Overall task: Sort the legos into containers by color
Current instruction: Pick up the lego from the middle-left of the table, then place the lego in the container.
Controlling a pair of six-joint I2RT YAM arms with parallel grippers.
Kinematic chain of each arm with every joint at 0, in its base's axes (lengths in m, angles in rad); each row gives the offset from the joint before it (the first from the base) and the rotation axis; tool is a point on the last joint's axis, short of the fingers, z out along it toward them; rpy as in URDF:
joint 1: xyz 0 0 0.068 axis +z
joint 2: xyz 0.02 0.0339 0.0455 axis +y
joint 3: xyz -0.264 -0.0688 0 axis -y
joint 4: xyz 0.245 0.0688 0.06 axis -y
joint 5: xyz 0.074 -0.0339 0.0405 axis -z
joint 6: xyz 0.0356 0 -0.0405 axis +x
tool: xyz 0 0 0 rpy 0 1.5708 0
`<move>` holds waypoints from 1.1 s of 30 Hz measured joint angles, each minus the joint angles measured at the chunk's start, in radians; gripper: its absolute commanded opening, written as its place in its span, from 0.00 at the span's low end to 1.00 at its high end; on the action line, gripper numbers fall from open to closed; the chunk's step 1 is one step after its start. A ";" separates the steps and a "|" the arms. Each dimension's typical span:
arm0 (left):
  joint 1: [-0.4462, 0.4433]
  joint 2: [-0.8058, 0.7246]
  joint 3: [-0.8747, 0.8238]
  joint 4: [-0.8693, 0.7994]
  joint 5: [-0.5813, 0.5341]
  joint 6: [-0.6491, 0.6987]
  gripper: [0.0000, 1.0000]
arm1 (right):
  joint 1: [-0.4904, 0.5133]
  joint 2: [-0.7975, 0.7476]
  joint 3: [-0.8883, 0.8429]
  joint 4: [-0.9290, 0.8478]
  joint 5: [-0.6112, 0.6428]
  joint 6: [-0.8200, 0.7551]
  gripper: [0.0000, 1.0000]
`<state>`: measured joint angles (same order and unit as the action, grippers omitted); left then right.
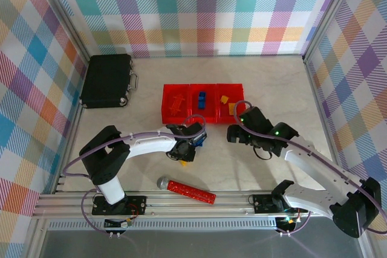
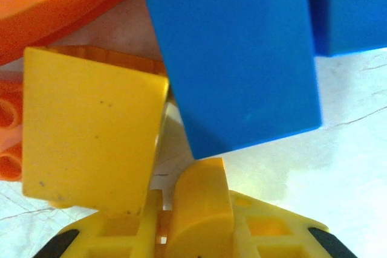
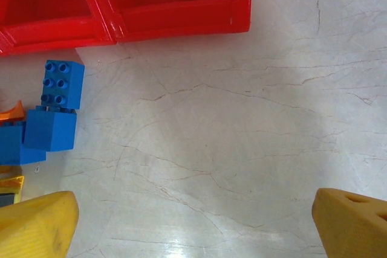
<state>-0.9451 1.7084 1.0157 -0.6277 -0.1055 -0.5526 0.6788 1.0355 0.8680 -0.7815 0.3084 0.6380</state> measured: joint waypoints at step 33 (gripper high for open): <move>0.002 0.454 0.871 0.158 -0.097 0.107 0.14 | -0.025 -0.264 -0.004 -0.135 0.119 0.005 0.99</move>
<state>-0.9428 2.1620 1.8862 -0.4702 -0.2028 -0.4454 0.6537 0.7715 0.8639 -0.9165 0.4278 0.6426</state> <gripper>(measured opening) 0.251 0.990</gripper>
